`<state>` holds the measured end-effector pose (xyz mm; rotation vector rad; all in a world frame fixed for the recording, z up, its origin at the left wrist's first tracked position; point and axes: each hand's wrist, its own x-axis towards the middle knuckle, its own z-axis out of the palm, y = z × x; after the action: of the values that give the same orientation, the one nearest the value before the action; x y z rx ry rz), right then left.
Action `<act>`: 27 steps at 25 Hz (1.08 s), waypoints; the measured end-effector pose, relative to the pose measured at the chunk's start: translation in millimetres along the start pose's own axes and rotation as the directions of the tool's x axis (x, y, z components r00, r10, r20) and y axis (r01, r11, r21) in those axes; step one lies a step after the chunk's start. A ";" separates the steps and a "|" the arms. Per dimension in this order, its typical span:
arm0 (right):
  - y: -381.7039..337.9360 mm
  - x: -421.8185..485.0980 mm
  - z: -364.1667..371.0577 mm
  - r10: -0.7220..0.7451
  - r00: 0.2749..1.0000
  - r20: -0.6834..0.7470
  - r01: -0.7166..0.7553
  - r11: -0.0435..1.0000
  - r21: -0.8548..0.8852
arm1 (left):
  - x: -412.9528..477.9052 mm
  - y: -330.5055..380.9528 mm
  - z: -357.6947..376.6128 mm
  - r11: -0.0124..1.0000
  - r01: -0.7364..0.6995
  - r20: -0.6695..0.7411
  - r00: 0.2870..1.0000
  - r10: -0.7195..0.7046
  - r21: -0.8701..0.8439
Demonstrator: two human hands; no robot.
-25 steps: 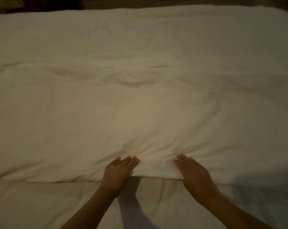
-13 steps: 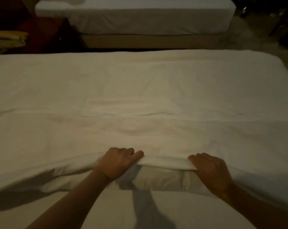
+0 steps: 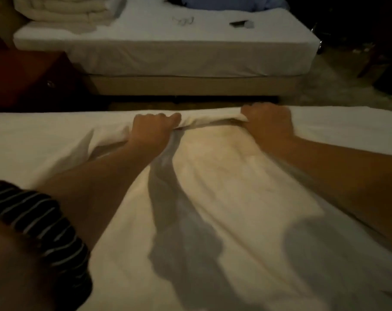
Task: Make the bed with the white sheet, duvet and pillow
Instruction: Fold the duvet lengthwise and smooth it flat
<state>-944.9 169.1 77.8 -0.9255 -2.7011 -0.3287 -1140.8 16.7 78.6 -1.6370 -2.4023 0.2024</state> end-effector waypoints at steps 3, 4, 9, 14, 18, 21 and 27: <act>-26.3 -29.9 137.1 0.164 0.978 0.127 -0.152 0.984 -0.097 | -3.5 51.8 136.1 0.995 0.101 -0.086 0.991 -0.103 -0.026; -31.6 -35.6 167.2 0.185 0.982 0.038 -0.180 0.976 -0.122 | -1.4 60.0 167.7 0.992 0.126 -0.177 0.976 -0.127 -0.017; -25.5 -28.3 201.4 0.256 0.954 -0.157 -0.264 0.964 -0.032 | 13.3 55.8 202.2 0.968 0.208 -0.371 0.895 -0.246 -0.140; -28.7 -42.5 192.2 0.284 0.891 -0.356 -0.304 0.953 -0.001 | 1.4 65.3 185.9 0.954 0.264 -0.511 0.806 -0.298 -0.140; -27.0 -36.7 193.5 0.249 0.892 -0.376 -0.295 0.953 -0.067 | -28.6 65.2 170.9 0.958 0.162 -0.586 0.763 -0.273 -0.236; -22.8 -39.6 197.1 0.212 0.865 -0.455 -0.275 0.959 -0.075 | -45.1 68.3 177.7 0.980 0.027 -0.633 0.760 -0.147 -0.195; -36.8 -41.6 171.7 0.158 0.848 -0.505 -0.107 0.986 0.128 | -38.2 67.6 191.8 0.984 0.081 -0.632 0.757 -0.165 -0.160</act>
<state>-966.5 168.2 -101.3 -0.8452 -2.1312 -0.3550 -1117.1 8.6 -126.8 -1.2878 -1.9831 -0.4762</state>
